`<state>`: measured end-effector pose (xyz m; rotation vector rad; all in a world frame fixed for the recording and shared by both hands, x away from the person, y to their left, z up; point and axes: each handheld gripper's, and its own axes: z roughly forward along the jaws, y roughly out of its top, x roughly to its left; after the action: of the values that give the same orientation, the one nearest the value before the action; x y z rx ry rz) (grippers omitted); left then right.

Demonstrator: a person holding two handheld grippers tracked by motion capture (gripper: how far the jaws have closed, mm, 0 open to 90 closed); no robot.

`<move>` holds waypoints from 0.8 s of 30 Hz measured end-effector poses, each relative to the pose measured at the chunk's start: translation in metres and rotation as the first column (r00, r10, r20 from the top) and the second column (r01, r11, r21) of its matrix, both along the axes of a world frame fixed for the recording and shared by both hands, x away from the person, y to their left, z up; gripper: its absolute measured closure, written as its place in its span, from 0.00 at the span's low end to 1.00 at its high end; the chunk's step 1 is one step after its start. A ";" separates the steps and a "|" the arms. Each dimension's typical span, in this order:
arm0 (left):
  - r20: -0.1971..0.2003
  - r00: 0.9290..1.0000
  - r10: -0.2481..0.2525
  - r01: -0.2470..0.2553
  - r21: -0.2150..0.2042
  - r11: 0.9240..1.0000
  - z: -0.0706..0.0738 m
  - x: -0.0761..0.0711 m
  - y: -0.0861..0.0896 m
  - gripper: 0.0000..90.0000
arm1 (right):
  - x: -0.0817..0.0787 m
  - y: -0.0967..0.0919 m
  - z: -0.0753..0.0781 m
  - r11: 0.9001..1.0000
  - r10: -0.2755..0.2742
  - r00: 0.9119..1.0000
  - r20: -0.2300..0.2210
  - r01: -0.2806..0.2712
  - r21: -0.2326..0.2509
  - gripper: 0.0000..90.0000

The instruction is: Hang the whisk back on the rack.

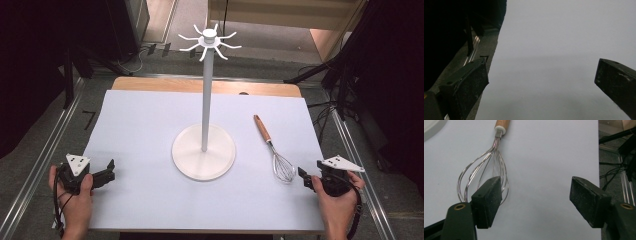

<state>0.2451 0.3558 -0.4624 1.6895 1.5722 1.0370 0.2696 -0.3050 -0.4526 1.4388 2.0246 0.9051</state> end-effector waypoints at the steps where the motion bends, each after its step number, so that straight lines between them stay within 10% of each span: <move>1: 0.004 1.000 0.000 0.000 0.000 1.000 0.000 0.000 -0.001 0.00 | 0.001 0.001 -0.001 1.000 0.003 1.000 -0.007 -0.003 -0.008 0.31; 11: 0.003 1.000 0.001 -0.001 -0.047 0.999 0.000 0.000 0.004 0.00 | 0.008 0.004 0.007 0.999 0.015 0.999 -0.031 -0.016 -0.037 0.35; 24: 0.021 1.000 -0.020 0.019 0.033 0.999 -0.001 -0.002 -0.004 0.00 | 0.029 0.002 0.019 0.997 0.072 0.993 -0.091 -0.074 -0.023 0.46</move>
<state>0.2430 0.3519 -0.4631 1.7066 1.5300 1.0730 0.2983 -0.3034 -0.4335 1.4235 2.1600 0.8538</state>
